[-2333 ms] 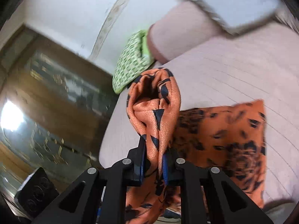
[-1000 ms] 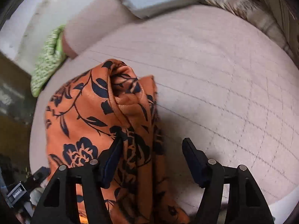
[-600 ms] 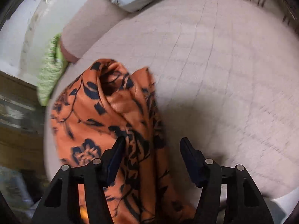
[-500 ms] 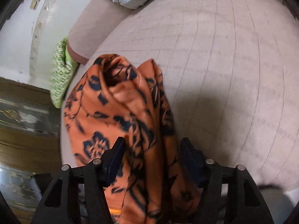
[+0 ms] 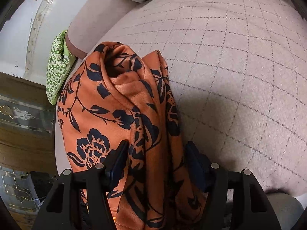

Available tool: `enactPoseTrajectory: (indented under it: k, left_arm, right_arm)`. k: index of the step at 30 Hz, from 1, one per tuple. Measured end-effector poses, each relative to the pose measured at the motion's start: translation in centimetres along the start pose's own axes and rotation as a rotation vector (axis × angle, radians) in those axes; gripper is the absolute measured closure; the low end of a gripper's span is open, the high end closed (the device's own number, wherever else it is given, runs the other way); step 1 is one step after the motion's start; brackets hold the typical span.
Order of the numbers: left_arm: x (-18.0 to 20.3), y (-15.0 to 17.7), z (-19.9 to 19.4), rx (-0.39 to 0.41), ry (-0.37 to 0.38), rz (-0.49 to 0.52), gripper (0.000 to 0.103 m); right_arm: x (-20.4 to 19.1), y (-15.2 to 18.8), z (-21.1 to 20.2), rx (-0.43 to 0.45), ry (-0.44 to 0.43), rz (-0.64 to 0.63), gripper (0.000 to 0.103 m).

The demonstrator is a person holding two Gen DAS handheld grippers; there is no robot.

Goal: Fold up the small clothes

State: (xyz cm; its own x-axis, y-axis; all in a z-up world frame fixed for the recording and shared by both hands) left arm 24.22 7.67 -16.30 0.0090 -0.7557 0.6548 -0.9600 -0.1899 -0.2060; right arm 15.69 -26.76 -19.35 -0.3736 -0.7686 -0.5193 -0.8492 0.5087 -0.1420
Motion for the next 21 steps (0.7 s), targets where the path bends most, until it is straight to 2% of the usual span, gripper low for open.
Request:
enactPoseTrajectory:
  k: [3, 6, 10, 13, 16, 18, 20, 21]
  left_arm:
    - [-0.1, -0.2, 0.6, -0.005, 0.029, -0.021, 0.096]
    - [-0.4, -0.1, 0.8, -0.010, 0.009, -0.014, 0.101]
    - [-0.1, 1.9, -2.0, -0.015, -0.020, 0.024, 0.101]
    - [-0.6, 3.6, -1.4, -0.043, -0.021, 0.016, 0.101]
    - [-0.9, 3.6, -0.6, -0.029, -0.083, 0.042, 0.099]
    - [-0.8, 3.5, -0.3, -0.050, -0.084, 0.035, 0.098]
    - [-0.3, 3.4, -1.1, -0.034, -0.109, 0.069, 0.095]
    - [0.0, 3.4, -1.5, -0.026, -0.124, 0.085, 0.089]
  right_arm:
    - [0.2, 0.0, -0.1, 0.000, 0.002, -0.001, 0.041]
    - [-0.3, -0.1, 0.2, 0.007, 0.015, -0.003, 0.043]
    - [-0.4, 0.0, 0.0, 0.018, 0.034, -0.007, 0.043]
    - [-0.7, 0.1, 0.3, 0.012, 0.061, -0.031, 0.043]
    - [-1.0, 0.0, 0.5, 0.016, 0.085, -0.051, 0.043]
    - [-0.9, -0.1, 0.4, 0.013, 0.075, -0.044, 0.040]
    - [-0.7, -0.2, -0.2, 0.014, 0.034, -0.026, 0.038]
    - [-0.7, -0.3, -0.8, 0.034, 0.006, -0.016, 0.038]
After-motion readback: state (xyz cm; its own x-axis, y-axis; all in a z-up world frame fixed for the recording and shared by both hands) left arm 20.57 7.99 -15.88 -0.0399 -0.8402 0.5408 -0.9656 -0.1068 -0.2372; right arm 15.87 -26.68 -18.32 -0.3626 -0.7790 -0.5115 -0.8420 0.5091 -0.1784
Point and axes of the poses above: each gripper's, at about its wrist camera, not at the fingertips, and z roughly the way its jaws point, x to its right, y to its underside, the point moved 6 cm from there along z, roughly the way its jaws point, and after that the axes turned 4 degrees about z, right-handed, at the moved point
